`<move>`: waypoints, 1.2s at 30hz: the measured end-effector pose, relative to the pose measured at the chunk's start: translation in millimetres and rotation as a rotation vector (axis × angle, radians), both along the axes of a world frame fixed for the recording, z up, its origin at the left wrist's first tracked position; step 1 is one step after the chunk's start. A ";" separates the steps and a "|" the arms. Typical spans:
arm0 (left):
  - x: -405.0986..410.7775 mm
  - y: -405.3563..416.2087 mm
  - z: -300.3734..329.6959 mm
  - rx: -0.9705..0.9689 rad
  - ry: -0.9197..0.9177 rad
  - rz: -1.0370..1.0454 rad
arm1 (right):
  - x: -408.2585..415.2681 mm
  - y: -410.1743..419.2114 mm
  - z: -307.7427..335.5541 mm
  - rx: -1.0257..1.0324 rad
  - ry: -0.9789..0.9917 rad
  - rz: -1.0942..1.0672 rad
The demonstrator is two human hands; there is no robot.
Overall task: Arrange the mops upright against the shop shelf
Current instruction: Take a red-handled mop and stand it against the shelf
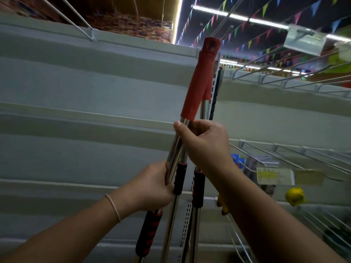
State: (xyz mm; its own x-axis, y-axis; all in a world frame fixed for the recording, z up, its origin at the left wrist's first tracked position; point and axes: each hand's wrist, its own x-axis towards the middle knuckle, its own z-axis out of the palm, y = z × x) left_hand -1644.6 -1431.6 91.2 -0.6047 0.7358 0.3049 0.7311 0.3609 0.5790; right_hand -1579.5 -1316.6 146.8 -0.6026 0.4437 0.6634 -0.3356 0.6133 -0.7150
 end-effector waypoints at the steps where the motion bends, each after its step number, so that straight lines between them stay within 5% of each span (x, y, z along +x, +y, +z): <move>1: -3.3 -1.9 -1.3 -0.009 -0.007 -0.004 | -2.9 -2.7 -1.4 -0.012 0.001 0.001; 17: -41.2 -30.1 -11.9 -0.093 -0.051 0.039 | -37.2 -28.9 -14.8 -0.077 -0.011 0.014; 26: -47.6 -27.6 32.7 0.019 -0.160 -0.027 | -28.9 -35.6 18.4 0.029 0.106 0.007; 32: -36.2 -7.2 44.2 0.289 -0.263 -0.128 | -26.5 -28.5 33.6 0.072 0.168 -0.088; 36: -37.6 7.8 43.3 0.260 -0.207 -0.142 | -25.6 -16.2 34.0 0.063 0.157 -0.113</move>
